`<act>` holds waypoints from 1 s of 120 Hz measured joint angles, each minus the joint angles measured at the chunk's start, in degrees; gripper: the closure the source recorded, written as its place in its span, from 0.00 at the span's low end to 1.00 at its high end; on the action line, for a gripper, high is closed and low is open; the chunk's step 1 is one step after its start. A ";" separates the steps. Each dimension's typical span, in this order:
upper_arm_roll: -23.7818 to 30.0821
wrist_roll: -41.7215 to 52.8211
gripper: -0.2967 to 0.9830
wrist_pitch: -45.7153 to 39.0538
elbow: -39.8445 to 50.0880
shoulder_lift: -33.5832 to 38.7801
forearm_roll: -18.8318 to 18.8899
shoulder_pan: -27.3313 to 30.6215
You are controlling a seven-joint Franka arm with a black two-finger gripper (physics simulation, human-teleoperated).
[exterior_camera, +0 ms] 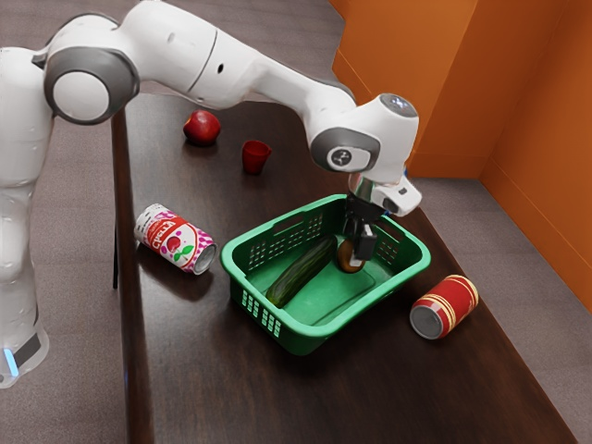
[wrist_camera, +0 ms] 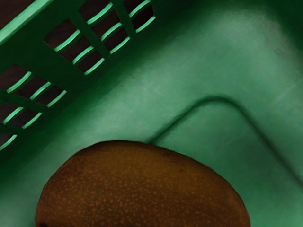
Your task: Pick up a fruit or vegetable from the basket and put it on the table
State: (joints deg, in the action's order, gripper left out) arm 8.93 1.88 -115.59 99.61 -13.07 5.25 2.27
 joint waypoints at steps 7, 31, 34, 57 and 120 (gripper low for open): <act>0.02 -0.09 0.23 -0.08 0.00 -0.45 -0.04 0.01; -0.04 -0.35 0.23 -0.24 0.00 -1.70 -0.12 0.18; -0.03 -0.38 0.23 -0.25 0.00 -1.81 -0.13 0.18; -0.05 -0.57 0.23 -0.30 0.00 -2.31 -0.28 0.32; -0.56 -3.40 0.55 -0.25 -0.68 -2.67 -0.54 0.57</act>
State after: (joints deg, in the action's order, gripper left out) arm 8.38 -1.52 -115.83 98.93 -15.74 4.71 2.84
